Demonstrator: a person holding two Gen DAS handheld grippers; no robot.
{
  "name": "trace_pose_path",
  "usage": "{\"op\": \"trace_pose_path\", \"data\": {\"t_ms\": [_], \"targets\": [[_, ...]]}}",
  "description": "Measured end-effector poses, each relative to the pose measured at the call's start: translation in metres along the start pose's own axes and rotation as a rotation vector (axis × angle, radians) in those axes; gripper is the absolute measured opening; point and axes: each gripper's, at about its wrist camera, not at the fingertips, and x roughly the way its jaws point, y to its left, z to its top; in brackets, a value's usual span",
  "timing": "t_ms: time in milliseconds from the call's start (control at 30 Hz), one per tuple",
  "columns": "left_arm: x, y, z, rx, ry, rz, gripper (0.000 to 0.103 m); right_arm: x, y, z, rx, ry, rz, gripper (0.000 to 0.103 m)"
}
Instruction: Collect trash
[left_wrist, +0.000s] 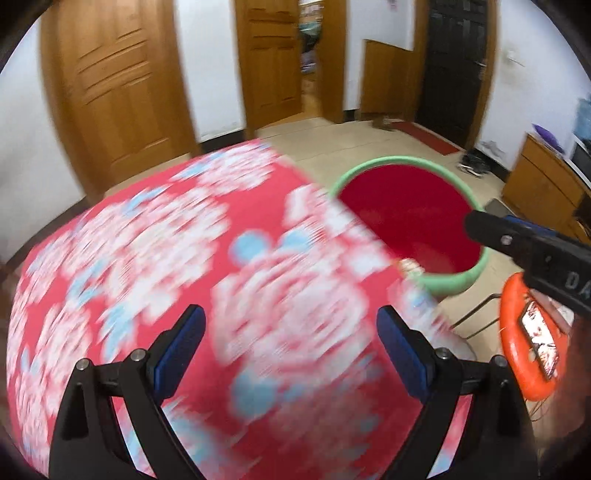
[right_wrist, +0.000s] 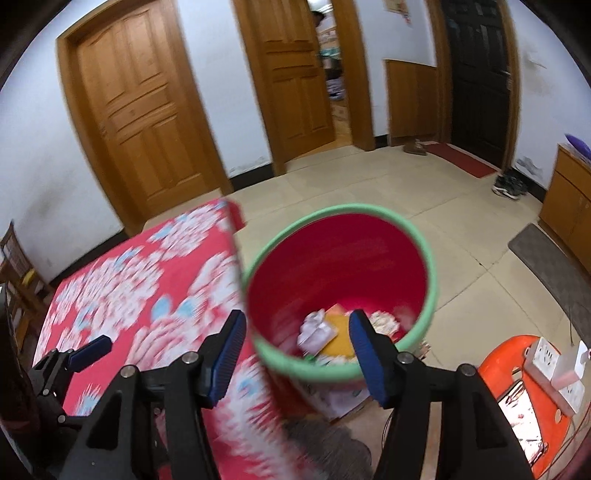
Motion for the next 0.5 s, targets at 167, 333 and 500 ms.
{"op": "trace_pose_path", "data": {"t_ms": [167, 333, 500], "targets": [[-0.022, 0.05, -0.031, -0.09, 0.002, 0.037, 0.092, -0.01, 0.048, -0.02, -0.082, 0.047, 0.043, 0.062], [-0.041, 0.058, -0.036, -0.095, -0.053, -0.045, 0.092, -0.02, 0.064, -0.032, -0.06, 0.046, 0.014, 0.064], [-0.051, 0.045, -0.028, -0.023, -0.196, -0.172, 0.095, -0.032, 0.056, -0.043, 0.019, -0.057, -0.077, 0.077]]}}
